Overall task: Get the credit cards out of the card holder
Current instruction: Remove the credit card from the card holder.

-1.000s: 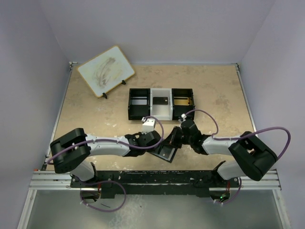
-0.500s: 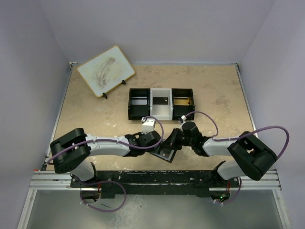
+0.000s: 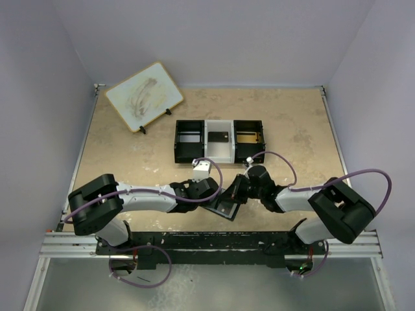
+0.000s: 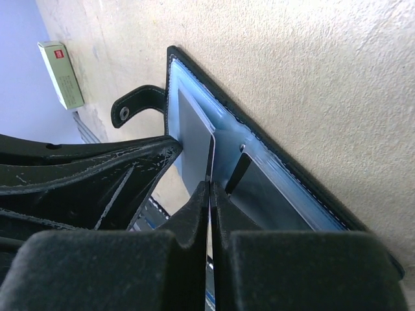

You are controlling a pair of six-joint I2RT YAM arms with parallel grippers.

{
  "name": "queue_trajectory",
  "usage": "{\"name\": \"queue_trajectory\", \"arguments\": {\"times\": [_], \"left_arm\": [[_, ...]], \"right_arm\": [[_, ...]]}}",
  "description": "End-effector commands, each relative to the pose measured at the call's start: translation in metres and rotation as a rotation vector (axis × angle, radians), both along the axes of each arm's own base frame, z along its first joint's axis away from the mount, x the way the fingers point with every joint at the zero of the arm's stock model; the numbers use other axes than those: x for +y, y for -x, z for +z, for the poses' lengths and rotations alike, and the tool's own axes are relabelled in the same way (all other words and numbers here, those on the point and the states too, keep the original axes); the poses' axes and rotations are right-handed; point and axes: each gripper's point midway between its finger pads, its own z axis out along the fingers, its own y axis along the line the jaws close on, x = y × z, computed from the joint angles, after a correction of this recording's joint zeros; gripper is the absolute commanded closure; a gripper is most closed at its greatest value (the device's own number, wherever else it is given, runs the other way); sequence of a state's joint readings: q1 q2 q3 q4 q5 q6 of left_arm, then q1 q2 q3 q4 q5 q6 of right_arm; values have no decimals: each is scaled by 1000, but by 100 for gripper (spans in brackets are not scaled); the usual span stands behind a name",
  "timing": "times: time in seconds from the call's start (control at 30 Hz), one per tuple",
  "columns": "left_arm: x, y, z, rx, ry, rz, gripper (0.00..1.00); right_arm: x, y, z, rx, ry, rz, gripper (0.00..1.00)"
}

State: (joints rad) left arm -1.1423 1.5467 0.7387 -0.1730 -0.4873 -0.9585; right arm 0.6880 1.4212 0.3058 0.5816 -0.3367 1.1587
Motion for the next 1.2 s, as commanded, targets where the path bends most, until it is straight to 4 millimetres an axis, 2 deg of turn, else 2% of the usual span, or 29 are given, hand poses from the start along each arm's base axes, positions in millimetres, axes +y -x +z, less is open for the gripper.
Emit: {"name": "queue_trajectory", "arguments": {"times": [0.0,0.13,0.33,0.63,0.83,1.0,1.17], "left_arm": [[6,0,-3,-2,-24,14,100],[8,0,-2,-8,-26,21,100],[10,-1,-2,-10,-31,28,100],[7,-2,3,-15,-19,24,100],[6,-3,14,-28,0,21,99],[0,-5,36,-57,50,10,79],[-26,-1,63,-71,176,-85,73]], "right_arm": [[9,-8,18,-44,-51,0,100],[0,-5,16,-35,-20,-27,100],[-12,12,8,24,-18,-43,100],[-11,11,11,10,-37,-51,100],[-12,12,12,25,-60,-75,100],[-13,14,8,43,-57,-84,100],[-13,13,6,45,-54,-84,100]]}}
